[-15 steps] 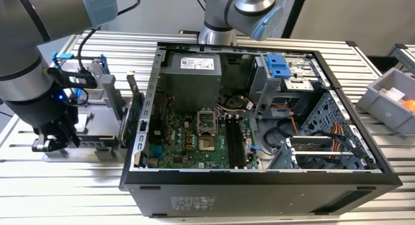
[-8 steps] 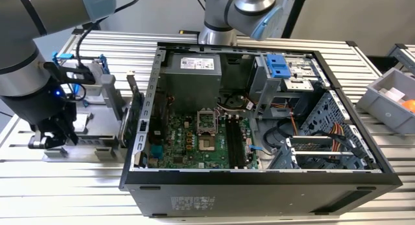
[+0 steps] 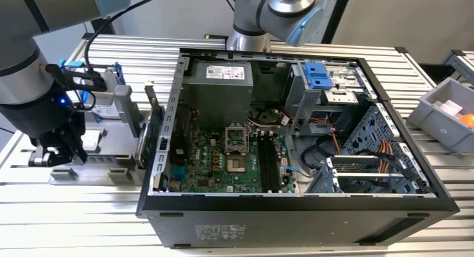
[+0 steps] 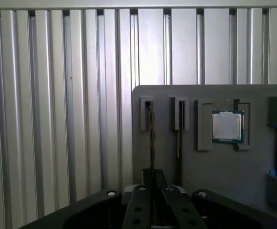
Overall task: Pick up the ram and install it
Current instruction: 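Pick up the ram and move it above insertion slot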
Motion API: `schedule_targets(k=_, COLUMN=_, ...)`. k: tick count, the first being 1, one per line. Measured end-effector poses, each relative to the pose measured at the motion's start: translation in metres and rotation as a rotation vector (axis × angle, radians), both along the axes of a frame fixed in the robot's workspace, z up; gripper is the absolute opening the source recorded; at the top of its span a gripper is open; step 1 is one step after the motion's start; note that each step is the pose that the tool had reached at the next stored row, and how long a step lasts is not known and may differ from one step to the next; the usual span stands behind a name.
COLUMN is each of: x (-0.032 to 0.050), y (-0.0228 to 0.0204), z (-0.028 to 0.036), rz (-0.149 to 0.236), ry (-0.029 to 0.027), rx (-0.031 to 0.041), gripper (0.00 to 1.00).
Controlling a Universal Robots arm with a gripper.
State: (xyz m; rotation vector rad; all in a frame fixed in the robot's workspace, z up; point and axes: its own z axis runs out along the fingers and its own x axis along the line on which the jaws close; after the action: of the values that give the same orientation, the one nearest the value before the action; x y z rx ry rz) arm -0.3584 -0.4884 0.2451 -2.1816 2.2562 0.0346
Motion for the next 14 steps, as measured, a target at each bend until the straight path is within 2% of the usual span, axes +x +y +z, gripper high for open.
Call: schedule_targets(k=14, x=0.0000, y=0.0000, z=0.0161, rz=0.000, ry=0.0000, rx=0.0000, gripper=0.00)
